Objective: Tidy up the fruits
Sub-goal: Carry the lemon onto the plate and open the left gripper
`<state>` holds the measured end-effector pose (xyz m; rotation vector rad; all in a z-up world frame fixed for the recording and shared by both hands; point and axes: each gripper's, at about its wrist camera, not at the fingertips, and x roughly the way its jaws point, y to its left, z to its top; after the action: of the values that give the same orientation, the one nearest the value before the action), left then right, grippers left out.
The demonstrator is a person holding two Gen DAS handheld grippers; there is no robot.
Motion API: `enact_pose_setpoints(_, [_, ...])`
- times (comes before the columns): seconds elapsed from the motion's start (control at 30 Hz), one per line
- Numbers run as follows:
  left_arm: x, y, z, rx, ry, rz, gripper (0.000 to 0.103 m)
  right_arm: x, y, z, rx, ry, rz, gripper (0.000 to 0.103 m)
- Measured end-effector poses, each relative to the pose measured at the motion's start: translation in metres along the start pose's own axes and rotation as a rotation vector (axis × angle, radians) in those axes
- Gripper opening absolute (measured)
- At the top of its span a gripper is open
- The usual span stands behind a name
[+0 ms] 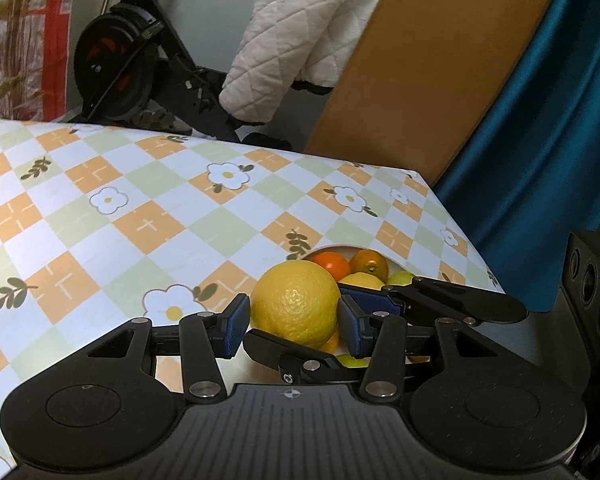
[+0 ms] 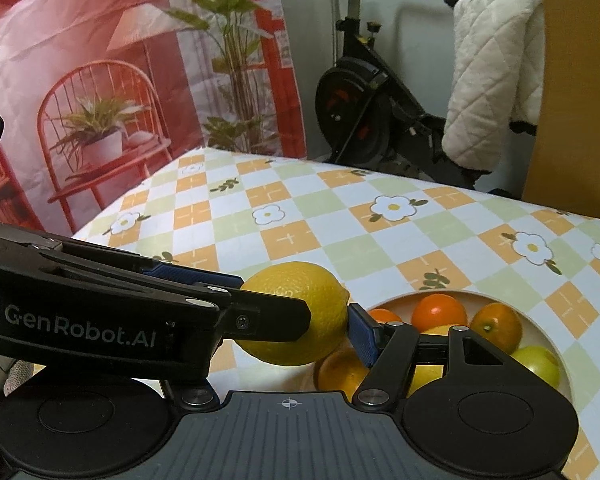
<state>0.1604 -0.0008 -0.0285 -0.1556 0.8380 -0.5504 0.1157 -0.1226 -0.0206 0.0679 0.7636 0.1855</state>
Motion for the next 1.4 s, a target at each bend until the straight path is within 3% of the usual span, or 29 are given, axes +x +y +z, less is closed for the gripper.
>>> enact_pose_setpoints(0.8, [0.038, -0.08, 0.013, 0.208, 0.089, -0.089, 0.053, -0.056, -0.082, -0.033, 0.193, -0.107, -0.094, 0.061])
enact_pose_setpoints(1.4, [0.038, -0.098, 0.001, 0.259, 0.091, -0.113, 0.052, -0.067, -0.091, -0.057, 0.225, -0.102, -0.108, 0.061])
